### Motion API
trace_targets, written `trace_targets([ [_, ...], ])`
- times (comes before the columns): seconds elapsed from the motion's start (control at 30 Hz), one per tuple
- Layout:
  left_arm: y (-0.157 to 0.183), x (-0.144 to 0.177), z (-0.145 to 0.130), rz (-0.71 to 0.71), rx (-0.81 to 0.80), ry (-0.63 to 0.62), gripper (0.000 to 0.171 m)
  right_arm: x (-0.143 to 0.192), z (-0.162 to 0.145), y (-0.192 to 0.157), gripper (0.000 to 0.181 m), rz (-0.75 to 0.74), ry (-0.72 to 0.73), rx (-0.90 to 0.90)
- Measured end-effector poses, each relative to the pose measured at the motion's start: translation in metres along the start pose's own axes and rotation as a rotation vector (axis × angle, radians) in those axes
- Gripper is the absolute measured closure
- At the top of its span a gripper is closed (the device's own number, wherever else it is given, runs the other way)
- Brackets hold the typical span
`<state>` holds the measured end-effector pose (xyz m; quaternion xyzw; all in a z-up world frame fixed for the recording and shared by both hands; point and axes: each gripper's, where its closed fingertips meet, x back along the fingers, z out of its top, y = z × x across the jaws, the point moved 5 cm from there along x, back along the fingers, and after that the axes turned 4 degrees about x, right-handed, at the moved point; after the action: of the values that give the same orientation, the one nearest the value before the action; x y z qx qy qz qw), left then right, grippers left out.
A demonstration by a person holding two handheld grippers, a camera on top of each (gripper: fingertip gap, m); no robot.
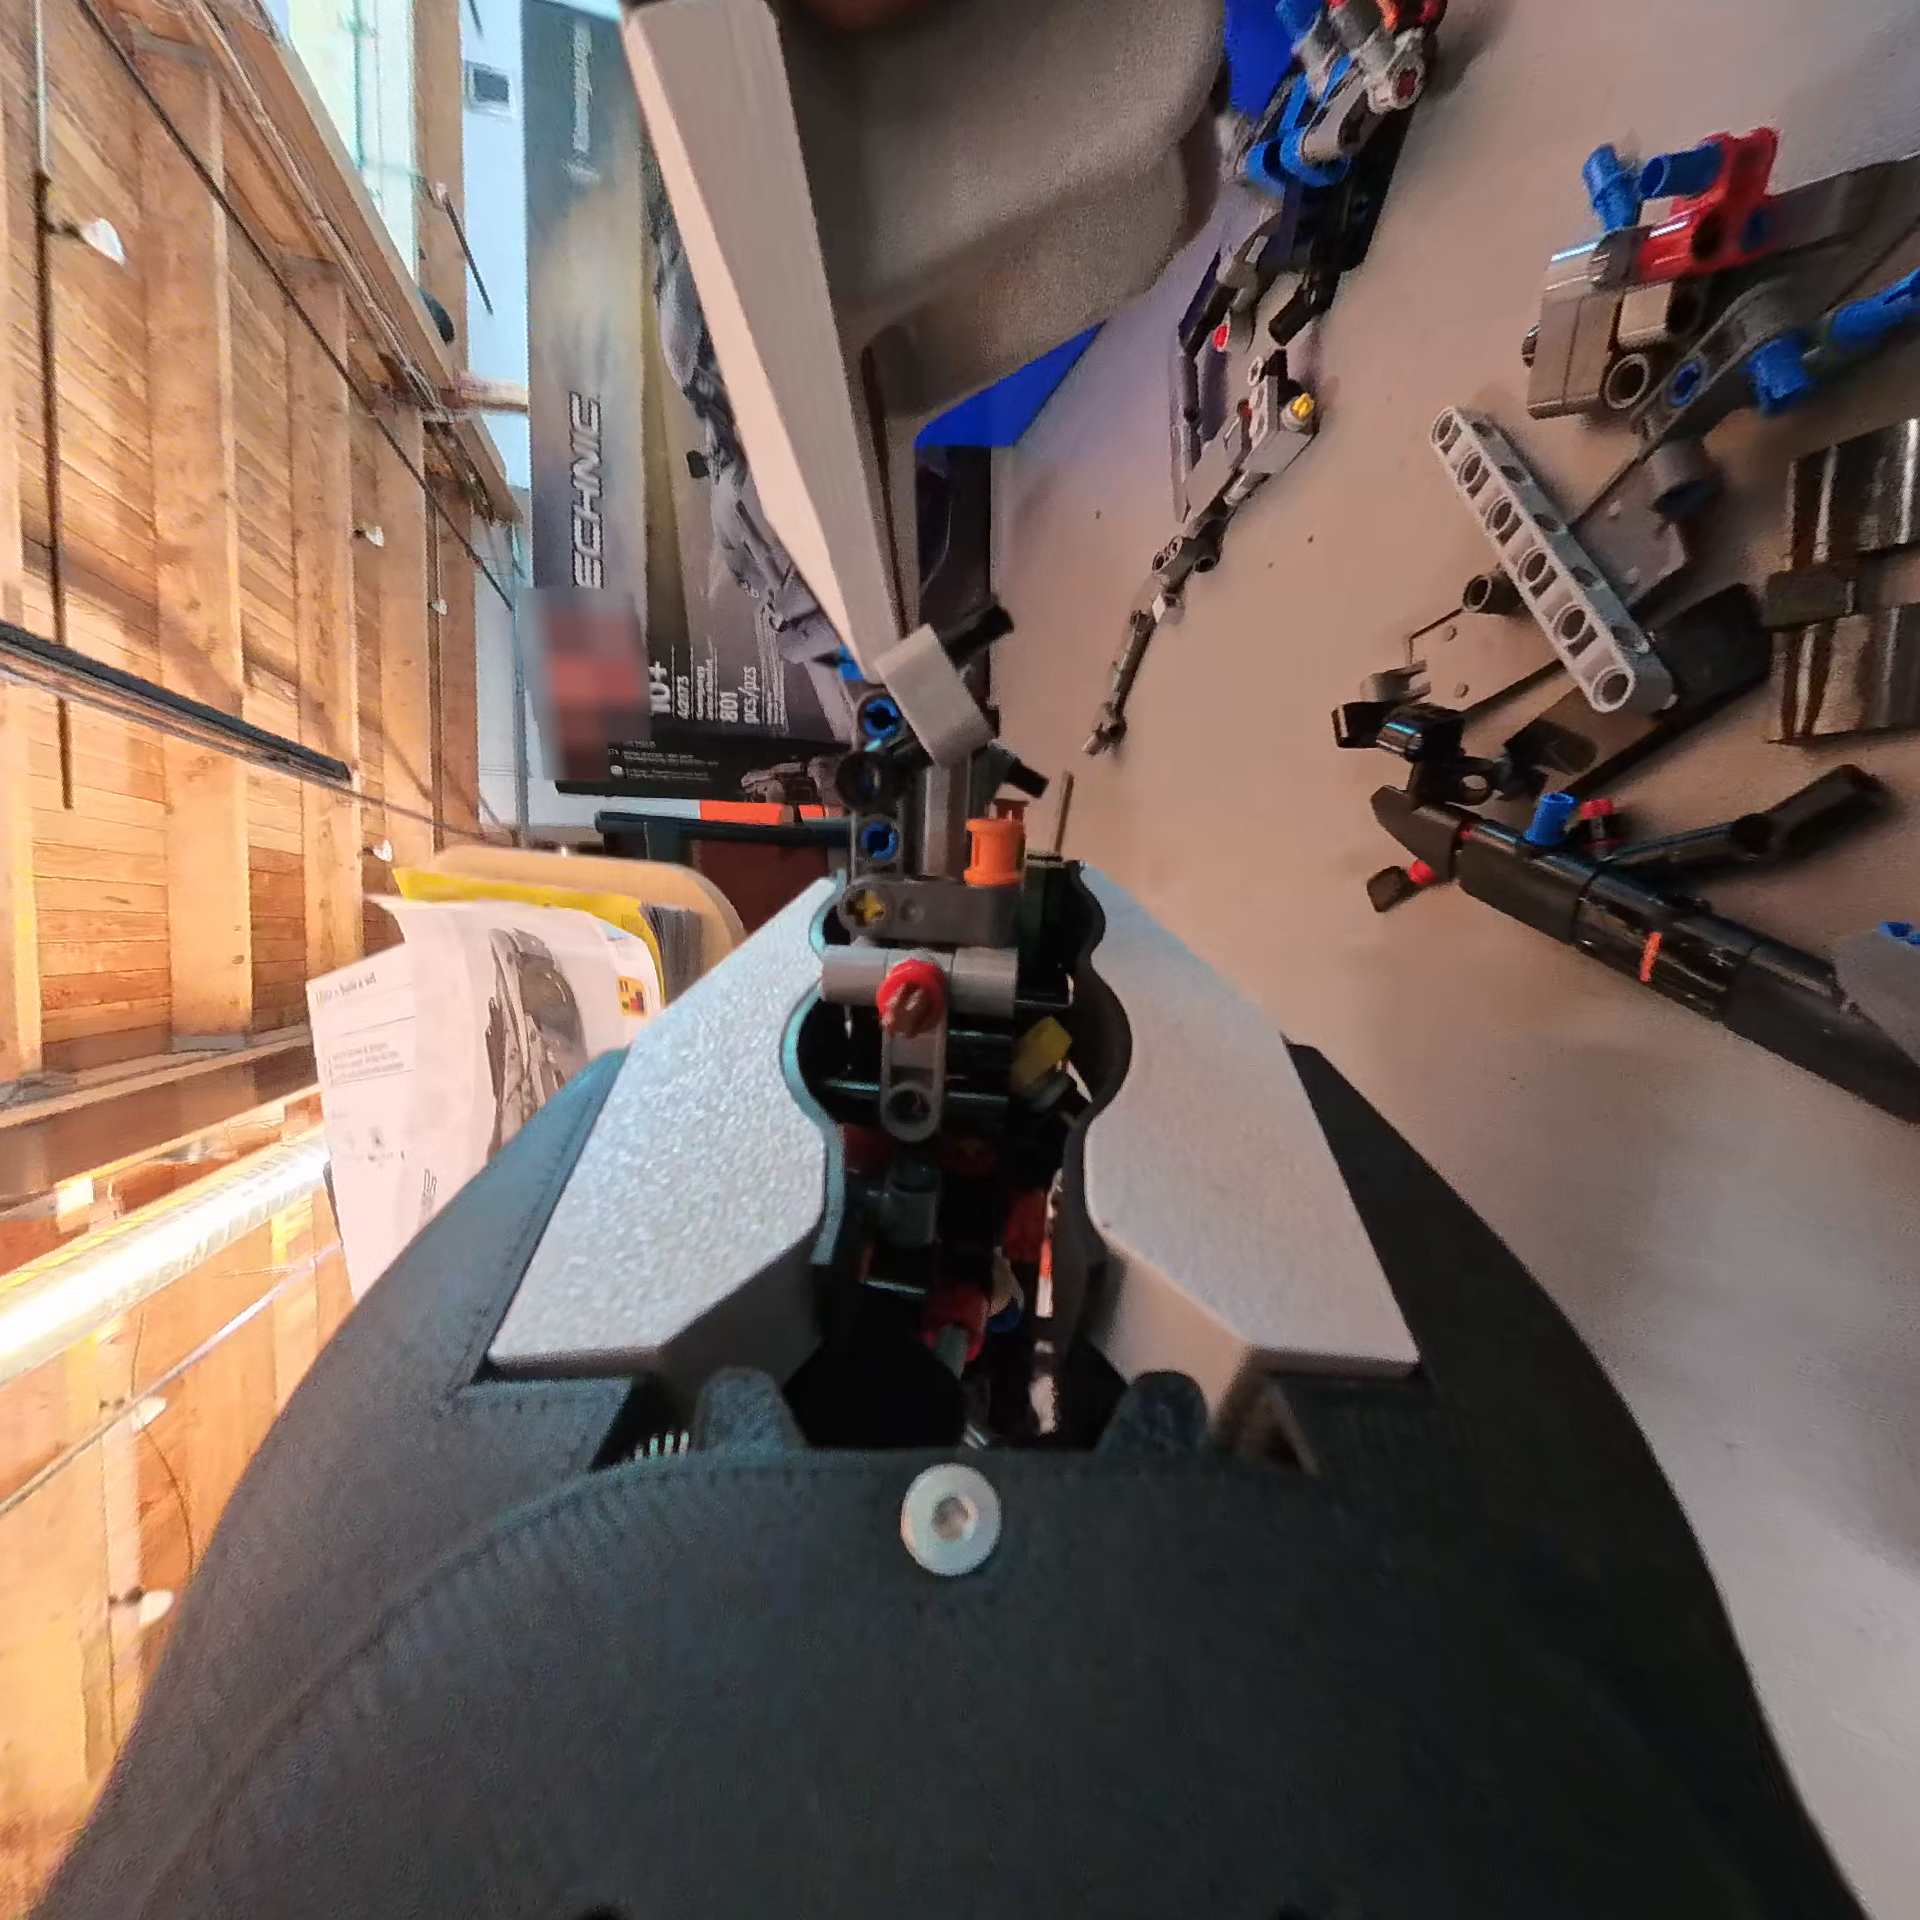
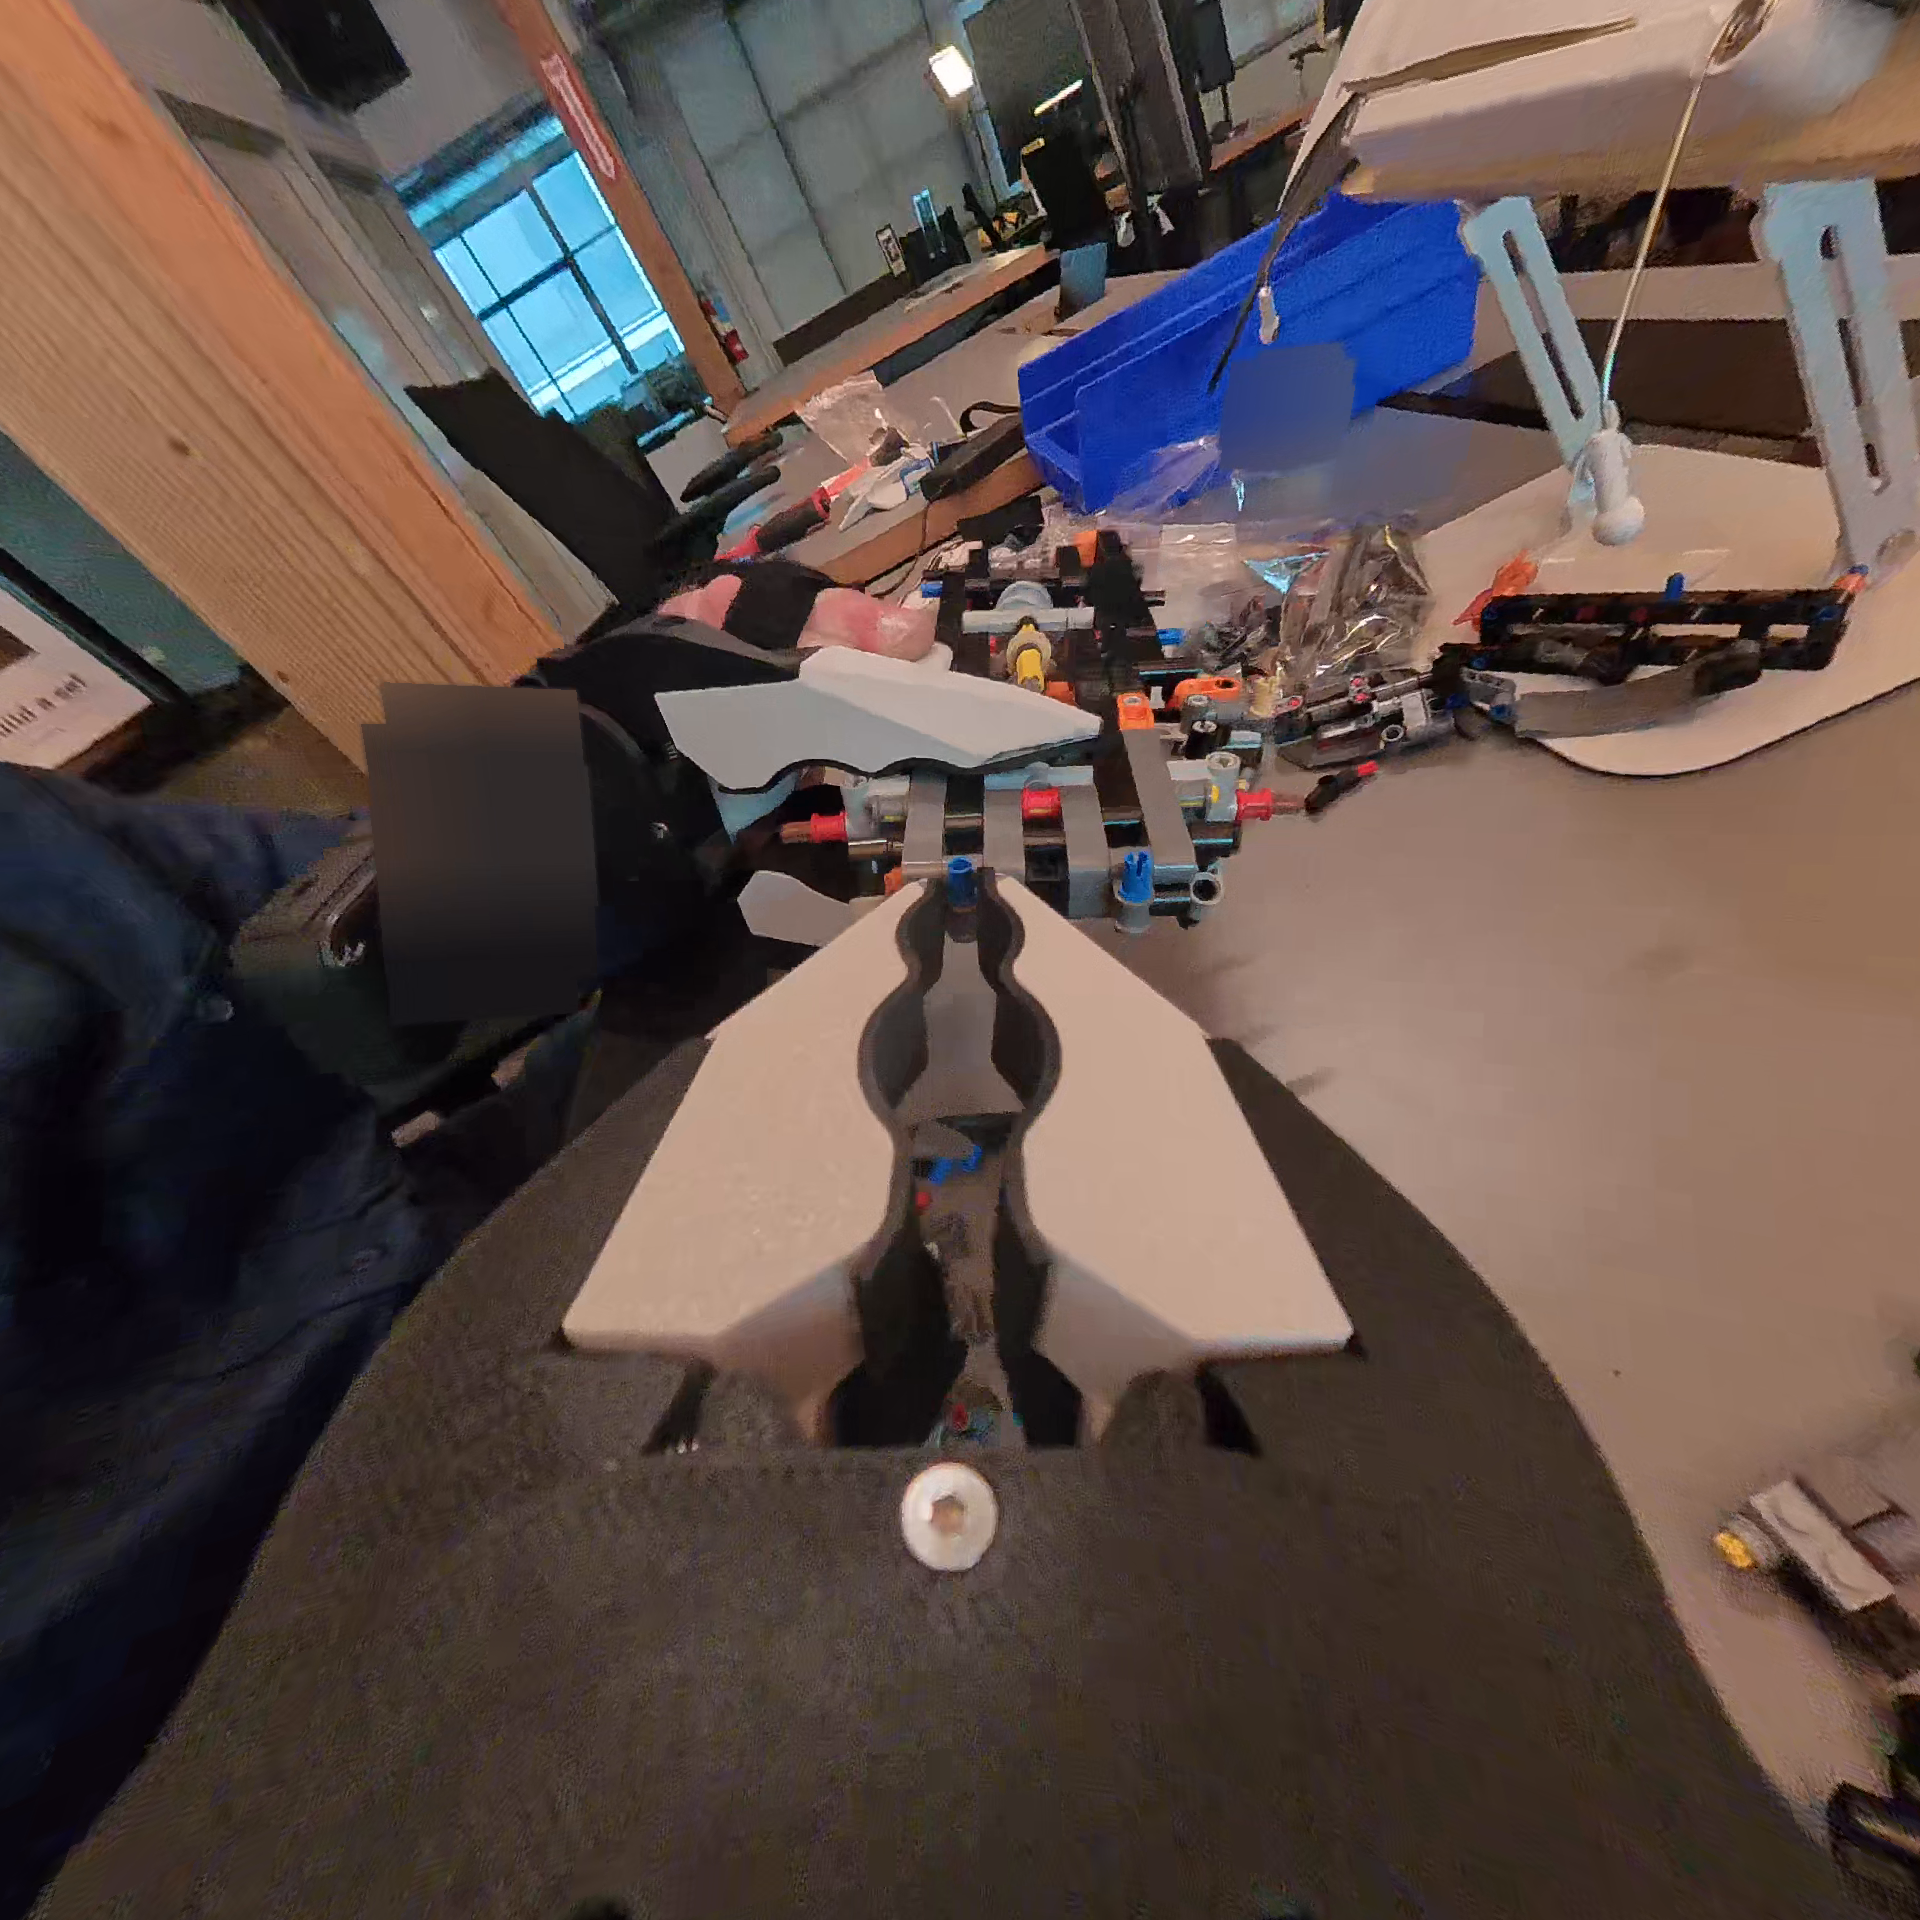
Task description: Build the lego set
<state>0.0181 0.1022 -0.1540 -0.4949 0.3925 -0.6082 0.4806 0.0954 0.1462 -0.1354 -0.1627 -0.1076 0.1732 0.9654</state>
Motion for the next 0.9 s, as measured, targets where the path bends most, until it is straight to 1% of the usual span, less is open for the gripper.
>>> trace_targets([
  [0.07,0.002,-0.001,0.000,-0.004,0.010,-0.033,0.137,-0.001,-0.001,0.002,0.178,-0.019,0.013,-0.017],
  [0.13,0.005,-0.002,-0.002,-0.030,0.030,-0.058,0.138,-0.003,-0.002,0.003,0.180,-0.071,0.009,0.009],
  [0.23,0.010,-0.002,-0.004,-0.061,0.041,-0.062,0.138,-0.006,-0.005,0.003,0.181,-0.101,-0.018,0.037],
  [0.33,0.012,-0.002,-0.006,-0.075,0.065,-0.069,0.139,-0.008,-0.004,0.004,0.181,-0.130,-0.009,0.047],
  [0.37,0.013,-0.003,-0.006,-0.089,0.079,-0.080,0.139,-0.009,-0.004,0.004,0.181,-0.144,-0.004,0.050],
  [0.4,0.015,-0.002,-0.006,-0.097,0.081,-0.078,0.139,-0.006,0.002,0.004,0.180,-0.136,0.060,0.031],
  [0.43,0.032,0.000,0.000,-0.183,0.001,-0.037,0.139,0.002,0.015,0.005,0.181,-0.131,0.159,0.001],
  [0.47,0.058,0.001,0.009,-0.241,-0.097,-0.013,0.139,0.009,0.021,0.009,0.181,-0.150,0.183,0.000],
  [0.5,0.072,-0.001,0.015,-0.230,-0.134,-0.027,0.138,0.008,0.015,0.010,0.181,-0.168,0.137,0.017],
  [0.53,0.066,-0.002,0.015,-0.225,-0.107,-0.028,0.138,0.003,0.005,0.007,0.181,-0.171,0.077,0.038],
  [0.6,0.039,-0.008,-0.005,-0.199,0.053,-0.047,0.139,0.004,-0.002,0.005,0.181,-0.170,0.020,0.062],
  [0.63,0.035,-0.008,-0.013,-0.192,0.059,-0.057,0.139,0.007,-0.003,0.007,0.180,-0.162,-0.007,0.055],
  [0.67,0.037,-0.006,-0.016,-0.197,0.035,-0.052,0.138,0.010,-0.006,0.011,0.180,-0.158,-0.029,0.039],
  [0.7,0.040,-0.003,-0.015,-0.194,0.010,-0.031,0.138,0.011,-0.009,0.015,0.180,-0.158,-0.052,0.027],
  [0.77,0.039,-0.001,-0.011,-0.173,-0.005,-0.005,0.138,0.008,-0.023,0.015,0.179,-0.123,-0.158,0.010],
  [0.8,0.036,-0.001,-0.011,-0.163,-0.001,-0.004,0.138,0.007,-0.028,0.017,0.180,-0.135,-0.198,0.005],
  [0.83,0.034,-0.001,-0.012,-0.157,0.005,0.001,0.138,0.006,-0.035,0.018,0.178,-0.140,-0.251,0.004],
  [0.87,0.032,-0.002,-0.014,-0.156,0.010,0.001,0.138,0.005,-0.041,0.019,0.170,-0.145,-0.301,0.007],
  [0.9,0.032,-0.002,-0.016,-0.157,0.010,0.000,0.138,0.004,-0.043,0.021,0.167,-0.164,-0.316,0.017],
])
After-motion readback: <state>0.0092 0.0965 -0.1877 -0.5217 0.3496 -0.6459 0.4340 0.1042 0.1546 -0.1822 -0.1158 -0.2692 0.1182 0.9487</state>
